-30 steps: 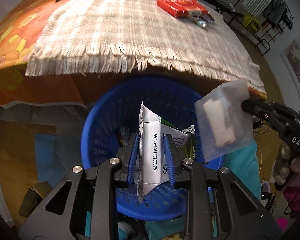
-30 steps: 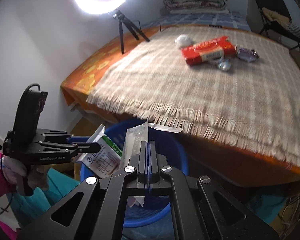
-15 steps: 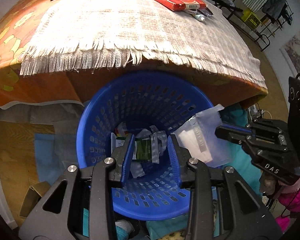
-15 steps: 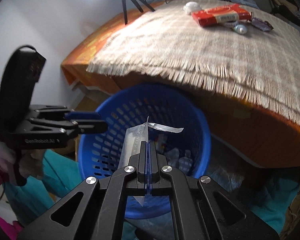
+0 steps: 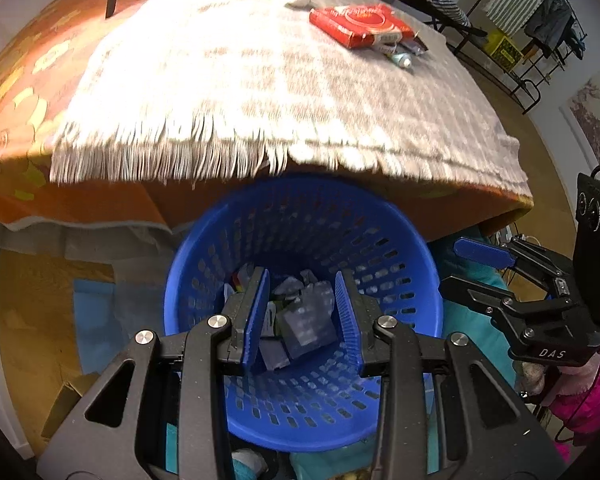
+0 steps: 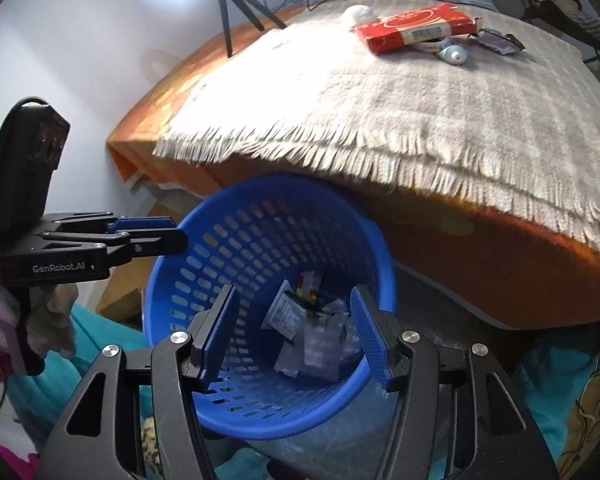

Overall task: Collect trash
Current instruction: 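Reach left tool to the white tissue ball while right tool reaches the red box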

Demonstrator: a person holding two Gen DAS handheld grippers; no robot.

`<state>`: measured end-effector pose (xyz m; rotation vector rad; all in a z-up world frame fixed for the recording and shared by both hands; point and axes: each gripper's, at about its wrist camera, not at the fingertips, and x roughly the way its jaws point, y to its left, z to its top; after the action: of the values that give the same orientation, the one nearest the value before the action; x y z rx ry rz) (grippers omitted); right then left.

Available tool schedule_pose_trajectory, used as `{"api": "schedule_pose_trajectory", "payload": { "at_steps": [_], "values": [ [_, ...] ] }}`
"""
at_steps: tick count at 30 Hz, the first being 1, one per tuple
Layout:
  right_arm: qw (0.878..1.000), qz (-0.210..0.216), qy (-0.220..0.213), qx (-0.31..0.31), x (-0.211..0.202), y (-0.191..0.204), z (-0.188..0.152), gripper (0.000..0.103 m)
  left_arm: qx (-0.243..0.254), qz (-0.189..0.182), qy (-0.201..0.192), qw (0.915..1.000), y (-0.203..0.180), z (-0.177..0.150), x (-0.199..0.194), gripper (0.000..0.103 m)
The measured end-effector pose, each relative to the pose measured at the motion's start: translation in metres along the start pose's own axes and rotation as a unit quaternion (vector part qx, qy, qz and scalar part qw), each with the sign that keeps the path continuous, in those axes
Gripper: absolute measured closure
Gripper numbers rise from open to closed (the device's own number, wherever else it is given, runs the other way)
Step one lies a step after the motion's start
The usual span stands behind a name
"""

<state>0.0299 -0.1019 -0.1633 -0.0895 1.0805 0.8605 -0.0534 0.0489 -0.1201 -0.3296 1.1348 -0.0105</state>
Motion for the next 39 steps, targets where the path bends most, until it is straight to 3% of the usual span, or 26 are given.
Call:
{"api": "schedule_pose_trajectory", "payload": {
  "at_steps": [2, 3, 5, 9, 12, 14, 25, 39],
  "values": [
    [1.000, -0.006, -0.007, -0.001, -0.003, -0.002, 0.004, 0.046, 0.001, 0.002, -0.010, 0.9999, -0.001, 0.008, -0.004, 0.053],
    [1.000, -0.010, -0.010, 0.000, -0.005, -0.004, 0.007, 0.046, 0.002, 0.003, -0.016, 0.9999, -0.002, 0.012, -0.006, 0.050],
    [1.000, -0.016, -0.017, 0.002, -0.008, -0.008, 0.014, 0.046, 0.007, 0.006, -0.026, 0.9996, -0.005, 0.022, -0.009, 0.049],
    [0.999, -0.028, -0.038, 0.011, -0.015, -0.019, 0.029, 0.033, 0.022, 0.012, -0.043, 0.9988, -0.012, 0.047, -0.014, 0.048],
    [0.998, -0.038, -0.053, 0.018, -0.023, -0.028, 0.041, 0.033, 0.029, 0.014, -0.054, 0.9980, -0.016, 0.066, -0.017, 0.047],
    [0.997, -0.046, -0.061, 0.025, -0.027, -0.036, 0.051, 0.033, 0.035, 0.016, -0.065, 0.9972, -0.019, 0.080, -0.018, 0.041],
    [0.990, -0.043, -0.114, 0.075, -0.042, -0.084, 0.107, 0.032, 0.032, 0.025, -0.099, 0.9942, -0.022, 0.160, -0.003, 0.041],
    [0.983, -0.009, -0.134, 0.123, -0.006, -0.140, 0.179, 0.032, 0.018, 0.023, -0.122, 0.9921, -0.017, 0.257, 0.046, 0.041]
  ]
}}
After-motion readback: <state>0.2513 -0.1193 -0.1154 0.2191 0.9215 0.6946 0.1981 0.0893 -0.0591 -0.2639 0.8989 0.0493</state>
